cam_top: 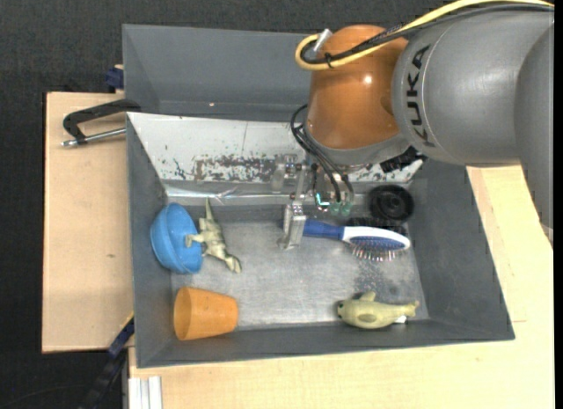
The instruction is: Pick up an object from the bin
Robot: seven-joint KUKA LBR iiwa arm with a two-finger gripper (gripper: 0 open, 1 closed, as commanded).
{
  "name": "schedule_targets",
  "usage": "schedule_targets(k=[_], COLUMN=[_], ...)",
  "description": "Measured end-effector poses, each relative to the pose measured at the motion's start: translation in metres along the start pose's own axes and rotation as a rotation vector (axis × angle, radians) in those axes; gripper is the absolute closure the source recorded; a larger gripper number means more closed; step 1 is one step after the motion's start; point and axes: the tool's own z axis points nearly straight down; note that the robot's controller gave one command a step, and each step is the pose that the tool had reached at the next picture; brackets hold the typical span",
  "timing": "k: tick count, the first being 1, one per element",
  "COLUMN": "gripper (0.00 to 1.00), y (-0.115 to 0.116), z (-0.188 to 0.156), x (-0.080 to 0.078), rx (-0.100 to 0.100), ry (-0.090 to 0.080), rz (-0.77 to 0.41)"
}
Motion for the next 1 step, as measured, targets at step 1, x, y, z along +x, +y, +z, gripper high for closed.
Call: schedule_targets(k=[1], gripper=[0.00], y=[-0.0473], z=[0.0029], x=[0.0081], rx=[0.001], ry=[-0.006], rz=[0.176])
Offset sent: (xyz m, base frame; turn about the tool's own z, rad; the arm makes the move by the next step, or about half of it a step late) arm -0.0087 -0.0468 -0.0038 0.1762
